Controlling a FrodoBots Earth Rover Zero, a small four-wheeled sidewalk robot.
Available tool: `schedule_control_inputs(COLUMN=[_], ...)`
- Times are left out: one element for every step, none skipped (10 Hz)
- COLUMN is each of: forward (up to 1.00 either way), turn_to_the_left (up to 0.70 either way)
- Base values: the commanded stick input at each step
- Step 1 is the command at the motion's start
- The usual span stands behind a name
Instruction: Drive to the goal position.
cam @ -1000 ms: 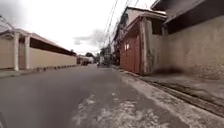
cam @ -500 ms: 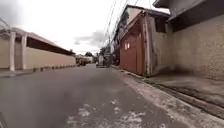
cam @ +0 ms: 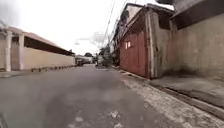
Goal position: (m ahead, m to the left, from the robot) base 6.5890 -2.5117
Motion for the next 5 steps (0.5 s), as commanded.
schedule_control_inputs(forward=[0.7,0.7,0.7,0.7,0.7], turn_to_the_left=[0.35,0.0,0.0,0.0,0.0])
